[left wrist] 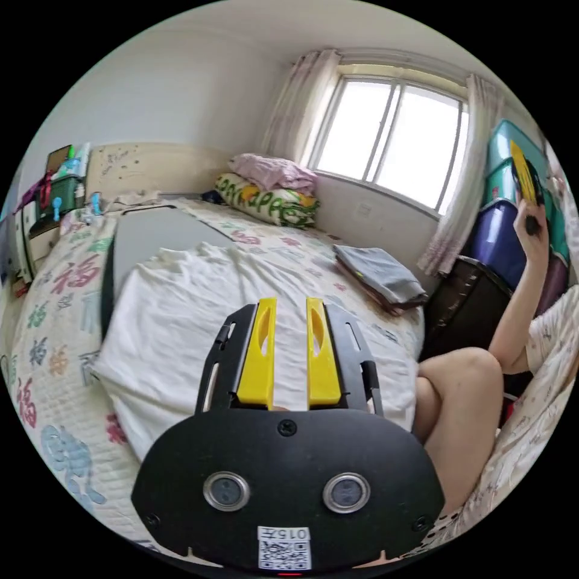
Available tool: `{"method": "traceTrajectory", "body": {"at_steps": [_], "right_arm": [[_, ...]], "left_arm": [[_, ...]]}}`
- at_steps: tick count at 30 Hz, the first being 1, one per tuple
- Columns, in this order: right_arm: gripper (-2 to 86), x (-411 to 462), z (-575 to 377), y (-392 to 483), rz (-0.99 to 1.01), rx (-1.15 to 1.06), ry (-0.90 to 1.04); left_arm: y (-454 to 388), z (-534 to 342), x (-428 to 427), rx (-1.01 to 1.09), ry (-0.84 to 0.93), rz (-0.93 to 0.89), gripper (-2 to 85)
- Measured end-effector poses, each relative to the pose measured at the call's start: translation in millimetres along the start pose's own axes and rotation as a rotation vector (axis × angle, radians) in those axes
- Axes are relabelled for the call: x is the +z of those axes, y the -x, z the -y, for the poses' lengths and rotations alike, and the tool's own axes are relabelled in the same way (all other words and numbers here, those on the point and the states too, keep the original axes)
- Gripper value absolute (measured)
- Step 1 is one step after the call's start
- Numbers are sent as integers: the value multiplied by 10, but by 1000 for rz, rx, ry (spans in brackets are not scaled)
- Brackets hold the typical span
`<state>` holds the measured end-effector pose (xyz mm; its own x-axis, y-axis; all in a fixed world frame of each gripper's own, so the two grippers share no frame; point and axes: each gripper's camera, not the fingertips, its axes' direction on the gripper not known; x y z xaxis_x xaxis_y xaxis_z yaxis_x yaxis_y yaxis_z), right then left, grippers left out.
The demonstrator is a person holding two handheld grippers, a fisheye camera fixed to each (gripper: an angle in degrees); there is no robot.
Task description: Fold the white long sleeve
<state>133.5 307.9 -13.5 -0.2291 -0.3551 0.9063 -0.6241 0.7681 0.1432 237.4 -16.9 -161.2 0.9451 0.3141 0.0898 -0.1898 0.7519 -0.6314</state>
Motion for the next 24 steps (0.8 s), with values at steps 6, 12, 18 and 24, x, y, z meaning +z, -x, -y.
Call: {"method": "traceTrajectory", "body": {"at_steps": [6, 12, 18, 24], "right_arm": [[33, 1690, -743, -1987, -276, -50, 440], [91, 3380, -2398, -4101, -310, 181, 1052], [128, 4434, -3243, -5014, -470, 132, 1229], [131, 5000, -3531, -5537, -588, 89, 1276]], "left_arm": [[1163, 1100, 857, -164, 110, 230, 125], [1621, 1826, 1803, -270, 128, 306, 134], [1981, 2203, 2465, -405, 180, 301, 137], [1981, 2345, 2855, -388, 286, 242, 109]]}}
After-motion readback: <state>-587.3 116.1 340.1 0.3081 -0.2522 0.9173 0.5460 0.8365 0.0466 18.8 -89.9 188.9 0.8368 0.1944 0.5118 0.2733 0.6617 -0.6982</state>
